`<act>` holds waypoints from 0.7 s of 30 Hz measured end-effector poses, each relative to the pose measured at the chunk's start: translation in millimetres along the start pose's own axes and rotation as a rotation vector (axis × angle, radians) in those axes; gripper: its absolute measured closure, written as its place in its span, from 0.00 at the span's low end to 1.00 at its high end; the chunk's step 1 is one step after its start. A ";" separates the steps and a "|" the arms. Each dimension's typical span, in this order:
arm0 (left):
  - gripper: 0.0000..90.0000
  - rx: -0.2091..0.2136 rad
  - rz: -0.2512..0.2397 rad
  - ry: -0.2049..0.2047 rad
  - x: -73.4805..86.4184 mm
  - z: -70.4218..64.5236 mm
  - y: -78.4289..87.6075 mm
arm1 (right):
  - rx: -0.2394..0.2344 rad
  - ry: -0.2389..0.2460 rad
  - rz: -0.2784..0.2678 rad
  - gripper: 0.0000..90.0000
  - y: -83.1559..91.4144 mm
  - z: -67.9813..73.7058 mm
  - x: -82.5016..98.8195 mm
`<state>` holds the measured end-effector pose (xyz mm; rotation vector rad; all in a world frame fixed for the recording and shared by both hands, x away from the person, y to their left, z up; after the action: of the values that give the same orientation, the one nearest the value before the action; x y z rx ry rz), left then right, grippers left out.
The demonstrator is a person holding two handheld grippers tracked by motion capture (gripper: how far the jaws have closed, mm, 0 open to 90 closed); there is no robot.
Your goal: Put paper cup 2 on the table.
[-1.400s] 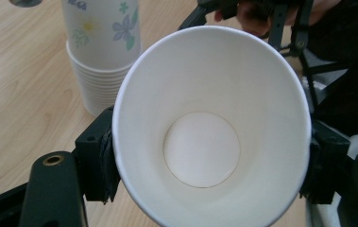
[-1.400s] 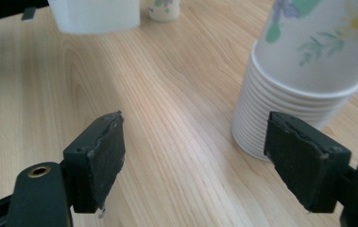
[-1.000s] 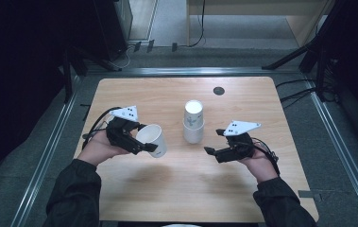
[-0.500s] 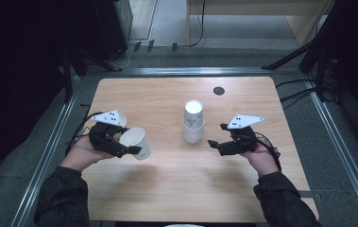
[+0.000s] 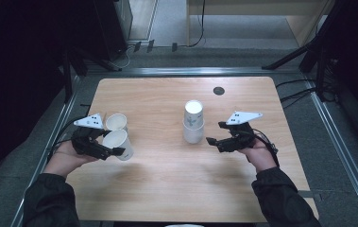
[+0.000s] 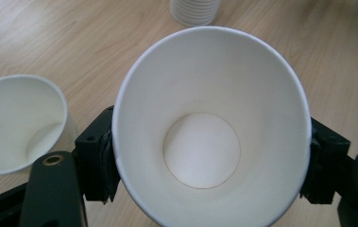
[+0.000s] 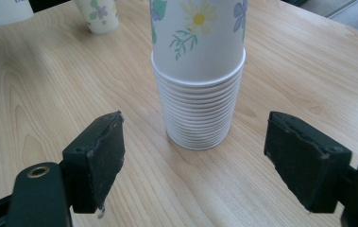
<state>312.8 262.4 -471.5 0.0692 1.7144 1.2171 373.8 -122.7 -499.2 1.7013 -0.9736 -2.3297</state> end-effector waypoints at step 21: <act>0.27 -0.117 0.114 0.086 34.0 35.6 -29.8 | 0.023 -0.003 0.015 0.24 0.0 -3.9 5.6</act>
<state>335.2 290.3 -516.5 0.0447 1.7288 1.4208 375.2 -126.8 -504.5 1.6940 -1.0139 -2.3211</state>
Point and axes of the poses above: each handheld gripper's, and its own axes: y roughly backward along the jaws, x roughly out of its underside, z roughly to its left, the point moved 6 cm from there along -y, roughly forward along the jaws, and after that the axes turned 10 degrees about -x, right-handed, at the moved point
